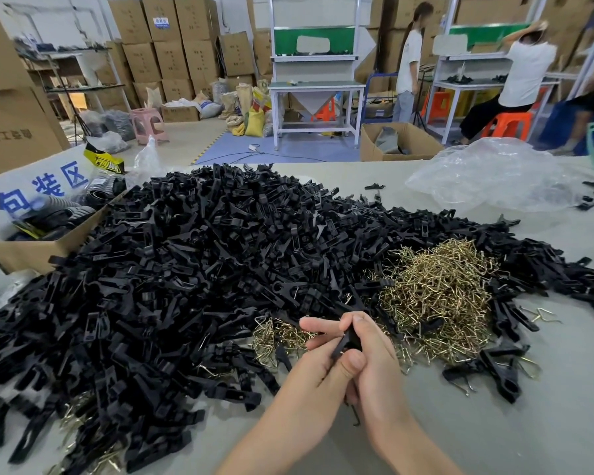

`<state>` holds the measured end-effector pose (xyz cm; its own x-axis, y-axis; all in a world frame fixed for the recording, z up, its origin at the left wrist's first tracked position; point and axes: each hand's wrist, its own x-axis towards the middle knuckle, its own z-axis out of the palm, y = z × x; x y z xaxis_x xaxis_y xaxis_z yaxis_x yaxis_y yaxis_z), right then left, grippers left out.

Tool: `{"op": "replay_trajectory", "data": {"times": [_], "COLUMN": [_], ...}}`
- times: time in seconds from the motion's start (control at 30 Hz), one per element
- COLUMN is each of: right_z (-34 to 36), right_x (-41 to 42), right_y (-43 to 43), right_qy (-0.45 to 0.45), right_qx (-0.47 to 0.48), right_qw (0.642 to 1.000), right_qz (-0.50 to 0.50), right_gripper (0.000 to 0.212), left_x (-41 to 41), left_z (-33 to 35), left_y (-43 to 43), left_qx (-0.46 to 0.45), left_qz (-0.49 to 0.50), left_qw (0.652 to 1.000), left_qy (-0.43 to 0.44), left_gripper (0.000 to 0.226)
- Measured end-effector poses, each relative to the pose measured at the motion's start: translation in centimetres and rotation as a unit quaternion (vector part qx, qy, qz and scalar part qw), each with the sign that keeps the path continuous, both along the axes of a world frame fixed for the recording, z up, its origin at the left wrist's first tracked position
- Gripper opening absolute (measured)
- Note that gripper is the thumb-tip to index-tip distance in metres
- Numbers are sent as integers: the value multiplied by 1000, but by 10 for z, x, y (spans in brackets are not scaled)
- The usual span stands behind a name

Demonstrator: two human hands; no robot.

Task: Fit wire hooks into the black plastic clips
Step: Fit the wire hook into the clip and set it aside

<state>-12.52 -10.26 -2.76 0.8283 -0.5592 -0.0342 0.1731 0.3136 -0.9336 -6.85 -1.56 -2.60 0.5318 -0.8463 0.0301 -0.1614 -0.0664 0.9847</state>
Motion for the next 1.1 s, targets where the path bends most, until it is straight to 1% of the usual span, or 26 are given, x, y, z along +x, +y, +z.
{"op": "replay_trajectory", "data": {"times": [0.07,0.1,0.17,0.2,0.3,0.37,0.4,0.47,0.57,0.63,0.67,0.8,0.87,0.9,0.93,0.97,1.03,1.1], "right_z": [0,0,0,0,-2,-3,-3,-4,-5,-5,-4,1,4,6,8,10,13,13], "right_x": [1,1,2,2,5,7,7,8,9,9,8,-5,-13,-17,-21,-25,-38,-57], "right_y": [1,2,3,2,0,-3,-5,-10,-16,-16,-16,-17,-20,-22,-25,-29,-41,-58], "right_qy": [-1,-2,4,10,19,4,-13,-38,-56,-60,-57,-19,-1,-4,-15,-28,-58,-70], "right_qx": [8,12,20,16,-28,-43,-40,-33,-18,-23,-30,-92,-152,-167,-161,-130,-46,14], "right_qw": [1000,1000,1000,1000,999,999,999,997,993,991,991,992,987,986,987,991,996,989], "right_qz": [-4,-5,-8,-10,-10,7,21,49,98,116,114,88,43,19,-1,-17,-57,-126], "right_gripper": [31,30,33,35,31,31,31,34,37,40,38,30,35,38,39,39,37,34], "left_x": [2,3,3,3,3,4,5,8,14,17,18,10,3,-2,-6,-11,-26,-47], "left_z": [-1,-1,0,1,2,3,4,6,8,6,5,4,7,10,13,16,24,35], "left_y": [0,-1,-2,-3,-1,0,0,0,-1,-3,-3,-2,-2,-4,-9,-16,-35,-66], "left_qx": [-5,-6,-7,-8,-23,-38,-47,-71,-125,-149,-151,-129,-124,-121,-115,-105,-78,-61], "left_qz": [8,8,7,10,17,33,46,73,103,121,123,115,116,120,124,124,112,84], "left_qw": [1000,1000,1000,1000,1000,998,997,988,959,941,937,946,948,947,946,949,965,977], "left_qy": [12,9,10,14,12,22,42,119,234,279,289,275,270,274,276,269,222,185], "left_gripper": [48,47,33,30,32,37,41,47,44,41,40,39,34,29,24,21,22,23]}}
